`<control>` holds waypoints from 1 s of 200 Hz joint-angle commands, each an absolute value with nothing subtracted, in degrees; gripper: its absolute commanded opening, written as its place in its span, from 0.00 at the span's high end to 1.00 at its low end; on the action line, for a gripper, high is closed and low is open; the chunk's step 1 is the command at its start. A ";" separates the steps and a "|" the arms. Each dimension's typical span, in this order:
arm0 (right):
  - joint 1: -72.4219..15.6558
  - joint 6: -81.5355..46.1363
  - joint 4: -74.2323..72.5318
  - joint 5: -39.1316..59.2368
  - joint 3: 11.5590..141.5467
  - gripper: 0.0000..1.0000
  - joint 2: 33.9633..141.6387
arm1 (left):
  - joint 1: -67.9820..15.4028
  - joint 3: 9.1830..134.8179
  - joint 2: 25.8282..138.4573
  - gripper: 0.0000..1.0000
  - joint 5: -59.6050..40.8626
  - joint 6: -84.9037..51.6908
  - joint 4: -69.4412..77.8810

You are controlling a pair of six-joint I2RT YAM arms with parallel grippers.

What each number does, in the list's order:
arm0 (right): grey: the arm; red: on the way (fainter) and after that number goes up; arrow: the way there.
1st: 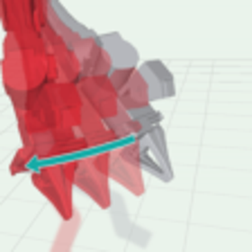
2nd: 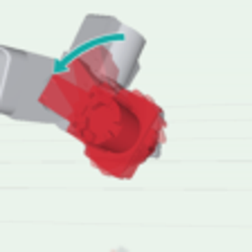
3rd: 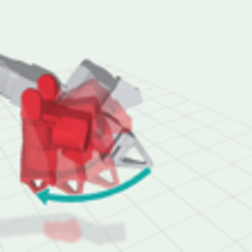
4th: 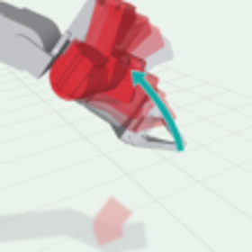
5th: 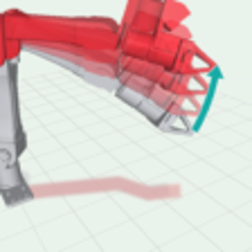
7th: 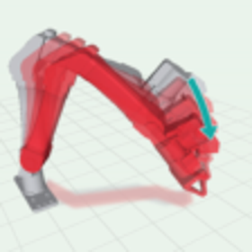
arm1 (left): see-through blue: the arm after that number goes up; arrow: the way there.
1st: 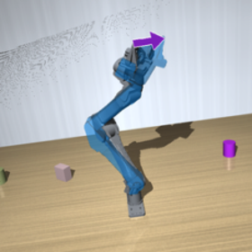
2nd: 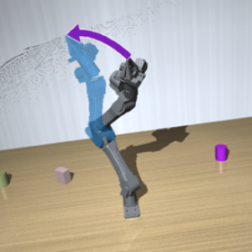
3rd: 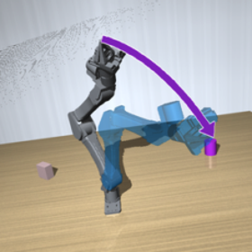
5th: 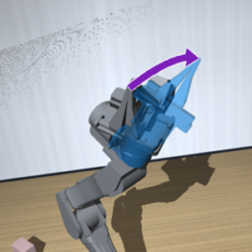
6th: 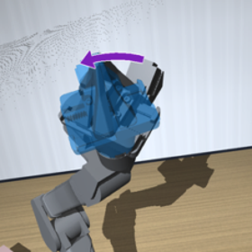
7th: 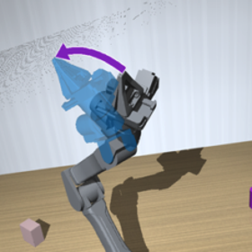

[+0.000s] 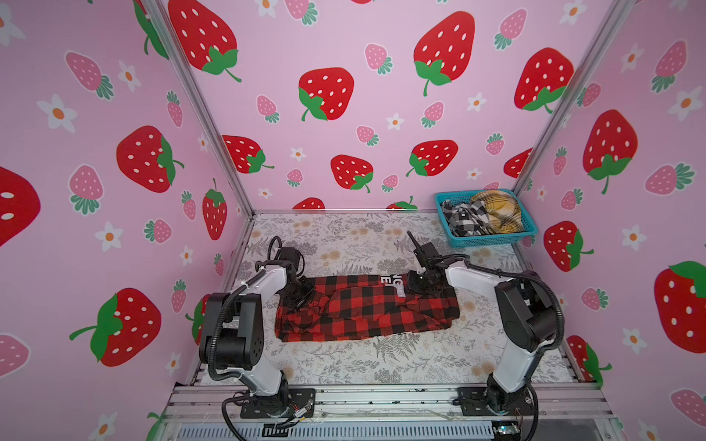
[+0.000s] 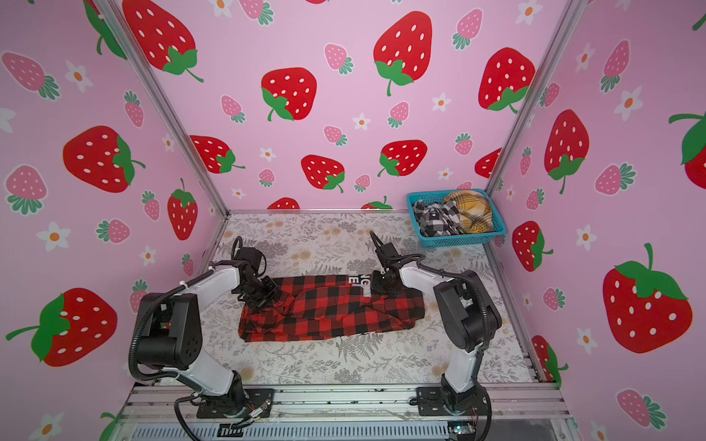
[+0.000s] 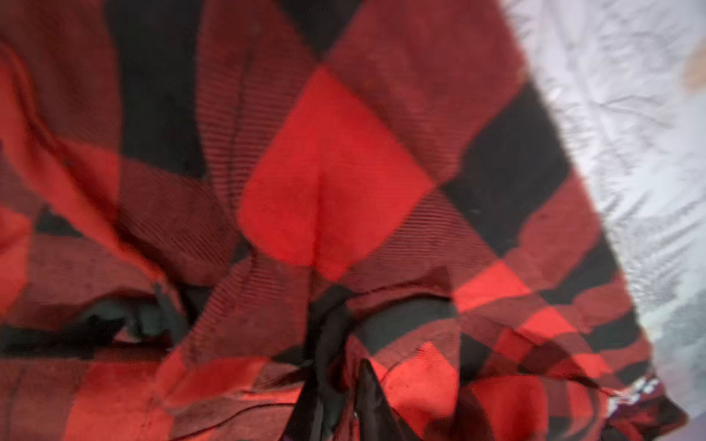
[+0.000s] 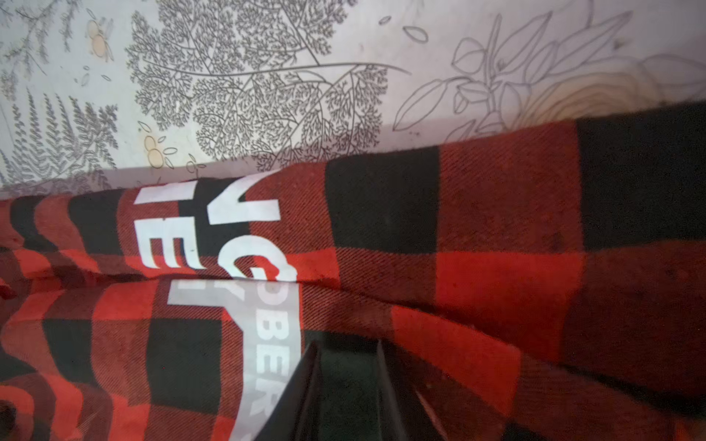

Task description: Fold and stack the long sleeve shirts

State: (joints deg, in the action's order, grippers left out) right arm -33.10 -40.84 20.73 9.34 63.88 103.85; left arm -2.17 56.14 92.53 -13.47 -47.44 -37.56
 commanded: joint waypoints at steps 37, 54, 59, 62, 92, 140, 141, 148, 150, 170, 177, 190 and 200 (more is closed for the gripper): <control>-31.89 -40.61 25.05 5.94 67.52 0.58 98.46 | -5.11 62.78 84.09 1.00 -15.06 -46.36 -35.07; -30.82 -40.56 26.66 3.31 67.42 0.49 97.09 | -5.54 62.40 81.44 1.00 -13.23 -45.63 -33.67; -30.32 -40.52 27.08 2.76 67.41 0.46 96.82 | -5.54 62.04 80.58 1.00 -12.76 -45.41 -32.89; -29.99 -40.52 27.34 2.51 67.43 0.44 96.77 | -5.54 61.71 80.00 1.00 -12.69 -45.36 -32.47; -27.89 -39.36 29.86 -0.03 68.18 0.41 98.01 | -5.35 58.15 75.47 1.00 -9.26 -43.58 -27.07; -25.34 -37.93 30.28 -2.61 68.34 0.42 102.91 | -3.30 49.70 70.76 1.00 -4.22 -42.65 -15.26; -25.32 -37.90 30.21 -2.54 68.36 0.42 103.00 | -3.23 49.51 70.63 1.00 -4.13 -42.73 -15.01; -25.15 -37.80 29.78 -2.28 68.23 0.42 103.58 | -2.84 47.60 70.03 1.00 -3.51 -43.35 -13.26; -25.14 -37.73 29.68 -2.26 68.25 0.42 103.68 | -2.78 47.01 69.78 1.00 -3.38 -43.51 -12.81; -25.07 -37.77 28.97 -1.35 68.27 0.47 105.21 | -2.55 42.85 69.57 1.00 -0.53 -44.10 -10.35; -25.05 -37.88 28.57 -0.79 68.22 0.47 105.38 | -2.55 41.67 70.22 1.00 0.58 -44.56 -10.25; -25.05 -38.05 27.89 -0.12 67.99 0.48 105.42 | -2.22 40.25 72.56 1.00 1.27 -44.74 -10.57; -25.05 -38.06 27.70 0.08 68.01 0.48 105.43 | -2.10 39.70 74.59 1.00 0.93 -44.79 -10.67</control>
State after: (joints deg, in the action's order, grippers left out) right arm -25.36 -38.06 27.97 -0.56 67.37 105.21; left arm -2.70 41.41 71.33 -2.66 -43.88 -13.19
